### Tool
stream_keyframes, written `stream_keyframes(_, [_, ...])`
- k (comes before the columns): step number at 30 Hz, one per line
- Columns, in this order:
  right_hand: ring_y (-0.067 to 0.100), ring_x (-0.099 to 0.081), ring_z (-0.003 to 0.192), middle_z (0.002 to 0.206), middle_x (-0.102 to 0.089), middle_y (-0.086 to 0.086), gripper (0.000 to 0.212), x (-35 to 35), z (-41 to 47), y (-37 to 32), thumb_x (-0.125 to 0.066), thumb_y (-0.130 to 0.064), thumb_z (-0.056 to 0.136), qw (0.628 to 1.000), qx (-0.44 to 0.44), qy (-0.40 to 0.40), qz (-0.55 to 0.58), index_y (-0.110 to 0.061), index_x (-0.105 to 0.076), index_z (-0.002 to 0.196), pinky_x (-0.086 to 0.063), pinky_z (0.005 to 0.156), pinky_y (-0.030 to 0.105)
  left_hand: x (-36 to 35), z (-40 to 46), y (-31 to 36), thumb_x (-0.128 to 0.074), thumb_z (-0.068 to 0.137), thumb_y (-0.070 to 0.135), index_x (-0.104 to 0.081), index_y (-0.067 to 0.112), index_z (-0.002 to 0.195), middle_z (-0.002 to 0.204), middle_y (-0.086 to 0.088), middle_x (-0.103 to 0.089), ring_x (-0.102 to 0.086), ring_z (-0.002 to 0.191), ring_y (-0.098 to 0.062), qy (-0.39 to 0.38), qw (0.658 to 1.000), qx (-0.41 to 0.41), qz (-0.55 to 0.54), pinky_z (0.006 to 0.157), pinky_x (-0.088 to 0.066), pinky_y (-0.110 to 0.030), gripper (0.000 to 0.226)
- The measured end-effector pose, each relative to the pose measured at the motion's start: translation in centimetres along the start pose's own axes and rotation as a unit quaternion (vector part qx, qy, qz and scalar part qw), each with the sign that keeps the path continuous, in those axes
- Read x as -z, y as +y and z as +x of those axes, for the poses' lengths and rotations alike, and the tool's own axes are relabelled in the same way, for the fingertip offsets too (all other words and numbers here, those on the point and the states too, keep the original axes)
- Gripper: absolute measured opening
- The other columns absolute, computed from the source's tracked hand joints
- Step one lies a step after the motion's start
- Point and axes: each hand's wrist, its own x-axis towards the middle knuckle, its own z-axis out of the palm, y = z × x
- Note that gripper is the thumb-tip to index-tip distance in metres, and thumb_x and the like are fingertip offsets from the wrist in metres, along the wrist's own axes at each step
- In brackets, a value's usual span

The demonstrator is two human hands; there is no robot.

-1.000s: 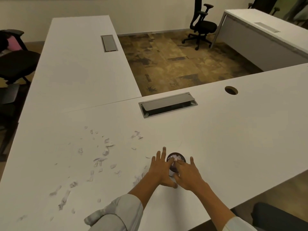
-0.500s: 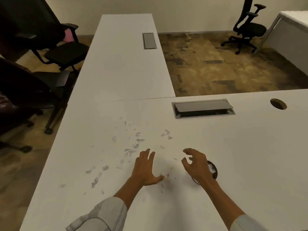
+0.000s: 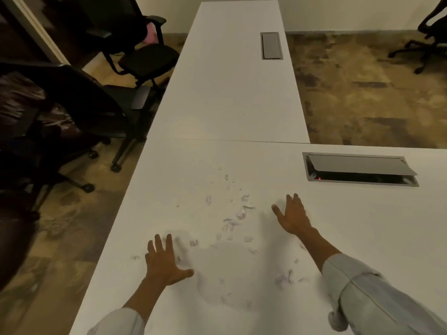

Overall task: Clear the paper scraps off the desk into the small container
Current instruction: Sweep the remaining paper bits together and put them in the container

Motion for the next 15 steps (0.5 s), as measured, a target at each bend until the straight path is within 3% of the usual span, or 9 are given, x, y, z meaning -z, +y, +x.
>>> stream_keyframes(6, [0.030, 0.002, 0.148, 0.161, -0.002, 0.018, 0.080, -5.1, -0.1, -4.8, -0.036, -0.056, 0.096, 0.995, 0.081, -0.036, -0.042, -0.003, -0.010, 0.151, -0.012, 0.120, 0.049, -0.9, 1.0, -1.8, -0.064, 0.048, 0.085, 0.022, 0.020, 0.146, 0.155, -0.023, 0.025, 0.015, 0.144, -0.045, -0.039, 0.997, 0.043, -0.043, 0.117, -0.012, -0.057, 0.146])
stream_keyframes(11, [0.024, 0.005, 0.149, 0.162, 0.003, 0.011, 0.085, -9.8, -2.3, -8.7, -0.033, -0.061, 0.094, 0.978, 0.183, -0.077, -0.067, -0.009, -0.001, 0.153, -0.007, 0.120, 0.042, -1.9, 1.0, 0.4, -0.063, 0.067, 0.073, 0.016, 0.009, 0.148, 0.157, -0.022, 0.018, 0.014, 0.146, -0.039, -0.012, 0.995, -0.024, -0.096, 0.121, -0.006, -0.048, 0.130])
stream_keyframes(15, [0.024, -0.010, 0.148, 0.162, -0.010, 0.010, 0.080, -10.0, -1.7, -9.8, -0.035, -0.061, 0.093, 0.962, 0.244, 0.008, -0.124, -0.011, -0.016, 0.152, -0.017, 0.120, 0.045, -1.4, 1.2, 1.6, -0.065, 0.068, 0.066, 0.003, 0.012, 0.151, 0.161, -0.012, 0.009, 0.007, 0.148, -0.030, 0.064, 0.981, -0.095, -0.158, 0.121, -0.014, -0.042, 0.120])
